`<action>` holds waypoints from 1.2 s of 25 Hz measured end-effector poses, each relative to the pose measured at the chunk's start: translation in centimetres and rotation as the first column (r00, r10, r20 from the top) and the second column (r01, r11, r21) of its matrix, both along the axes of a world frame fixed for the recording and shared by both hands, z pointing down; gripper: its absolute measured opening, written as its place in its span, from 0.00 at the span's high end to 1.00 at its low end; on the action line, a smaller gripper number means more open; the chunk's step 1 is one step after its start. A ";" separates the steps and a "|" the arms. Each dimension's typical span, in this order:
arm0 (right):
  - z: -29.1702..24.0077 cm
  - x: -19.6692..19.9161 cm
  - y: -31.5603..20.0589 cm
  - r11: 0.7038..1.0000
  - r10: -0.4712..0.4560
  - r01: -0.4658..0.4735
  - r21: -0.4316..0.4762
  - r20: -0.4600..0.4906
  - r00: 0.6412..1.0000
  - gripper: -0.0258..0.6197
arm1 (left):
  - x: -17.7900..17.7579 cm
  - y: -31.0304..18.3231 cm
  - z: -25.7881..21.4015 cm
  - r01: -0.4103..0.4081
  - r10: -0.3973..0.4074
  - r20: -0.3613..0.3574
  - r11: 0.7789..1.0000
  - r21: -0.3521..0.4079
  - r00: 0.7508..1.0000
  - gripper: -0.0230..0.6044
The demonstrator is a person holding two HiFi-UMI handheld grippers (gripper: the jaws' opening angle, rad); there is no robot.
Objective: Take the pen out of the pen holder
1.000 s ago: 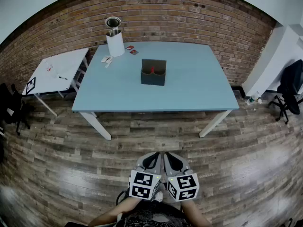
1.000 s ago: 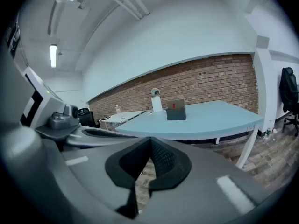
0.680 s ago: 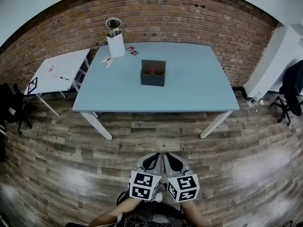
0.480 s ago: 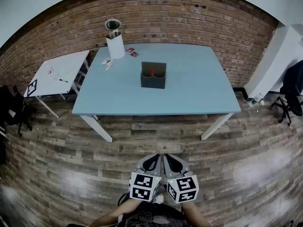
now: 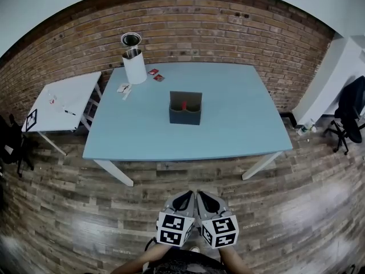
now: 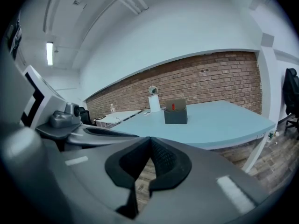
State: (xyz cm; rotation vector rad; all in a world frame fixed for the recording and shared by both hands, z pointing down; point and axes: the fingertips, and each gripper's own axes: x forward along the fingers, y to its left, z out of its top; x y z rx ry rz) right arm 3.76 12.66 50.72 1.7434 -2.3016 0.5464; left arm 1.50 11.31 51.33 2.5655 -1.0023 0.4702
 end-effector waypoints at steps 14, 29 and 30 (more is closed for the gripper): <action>-0.4 -2.3 -7.3 0.998 0.054 -0.054 -0.018 -0.005 0.999 0.95 | -2.0 -7.4 -1.3 -0.091 0.091 -0.002 0.996 0.007 0.996 0.97; -0.8 -3.7 -11.6 0.994 0.104 -0.104 -0.015 -0.018 0.994 0.95 | -3.8 -11.5 -1.1 -0.154 0.154 -0.004 0.988 0.001 0.988 0.97; -0.8 -3.6 -11.9 0.994 0.107 -0.107 -0.012 -0.017 0.994 0.95 | -3.8 -11.7 -1.1 -0.155 0.155 -0.004 0.988 0.003 0.988 0.97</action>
